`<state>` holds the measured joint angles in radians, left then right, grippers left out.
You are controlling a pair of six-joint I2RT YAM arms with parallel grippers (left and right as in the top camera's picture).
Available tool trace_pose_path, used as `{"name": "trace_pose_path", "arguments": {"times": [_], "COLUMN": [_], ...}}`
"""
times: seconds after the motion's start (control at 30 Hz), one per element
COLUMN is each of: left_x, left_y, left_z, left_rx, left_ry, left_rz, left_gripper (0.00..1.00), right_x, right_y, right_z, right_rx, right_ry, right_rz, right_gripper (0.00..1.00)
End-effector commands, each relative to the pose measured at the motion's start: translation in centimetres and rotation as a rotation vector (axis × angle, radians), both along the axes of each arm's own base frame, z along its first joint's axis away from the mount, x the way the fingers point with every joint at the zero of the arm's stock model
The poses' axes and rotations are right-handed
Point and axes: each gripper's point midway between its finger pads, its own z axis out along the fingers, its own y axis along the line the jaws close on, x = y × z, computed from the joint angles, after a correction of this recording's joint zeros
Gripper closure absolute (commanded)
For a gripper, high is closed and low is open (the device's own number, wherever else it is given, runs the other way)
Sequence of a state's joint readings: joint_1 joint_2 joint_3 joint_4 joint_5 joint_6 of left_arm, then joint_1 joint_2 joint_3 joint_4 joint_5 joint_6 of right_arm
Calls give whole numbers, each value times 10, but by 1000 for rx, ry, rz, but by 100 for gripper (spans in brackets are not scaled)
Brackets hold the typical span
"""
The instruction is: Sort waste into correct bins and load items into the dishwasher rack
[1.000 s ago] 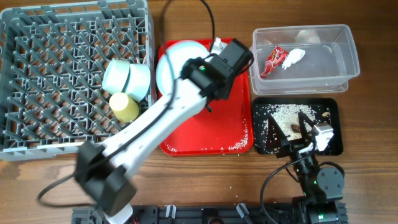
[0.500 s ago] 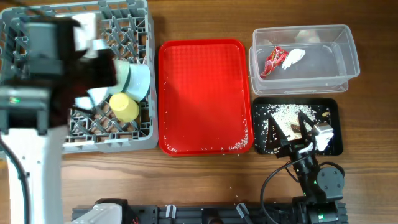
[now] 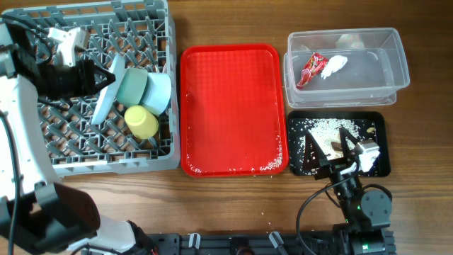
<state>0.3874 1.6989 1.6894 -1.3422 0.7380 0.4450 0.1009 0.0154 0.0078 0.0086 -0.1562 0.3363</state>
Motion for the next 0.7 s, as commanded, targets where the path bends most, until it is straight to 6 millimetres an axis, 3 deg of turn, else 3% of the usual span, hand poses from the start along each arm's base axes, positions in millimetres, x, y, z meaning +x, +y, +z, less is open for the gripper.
{"name": "trace_pose_path", "arguments": {"times": [0.0, 0.2, 0.23, 0.37, 0.4, 0.43, 0.5, 0.67], "left_x": [5, 18, 21, 26, 26, 23, 13, -41], "left_y": [3, 28, 30, 31, 27, 23, 16, -34], "left_z": [-9, -24, -25, -19, -13, -4, 16, 73], "left_rx": [-5, 40, 36, -22, -46, -64, -66, -13], "left_ry": [1, 94, 106, 136, 132, 115, 80, -18], "left_rz": [-13, 174, 211, 307, 313, 305, 296, 210], "left_gripper": [96, 96, 91, 45, 30, 4, 0, 0], "right_x": [0, 0, 0, 0, 0, 0, 0, 0], "right_y": [-2, -2, -2, -2, -2, -2, -2, -2], "right_z": [2, 2, 2, 2, 2, 2, 2, 2], "right_rx": [8, 8, 8, 8, 8, 8, 8, 8], "right_ry": [-11, -11, -11, -11, -11, -11, -11, -11], "right_rz": [-7, -7, -7, -7, -7, -7, -7, -7], "right_gripper": [0, 0, 0, 0, 0, 0, 0, 0]}}
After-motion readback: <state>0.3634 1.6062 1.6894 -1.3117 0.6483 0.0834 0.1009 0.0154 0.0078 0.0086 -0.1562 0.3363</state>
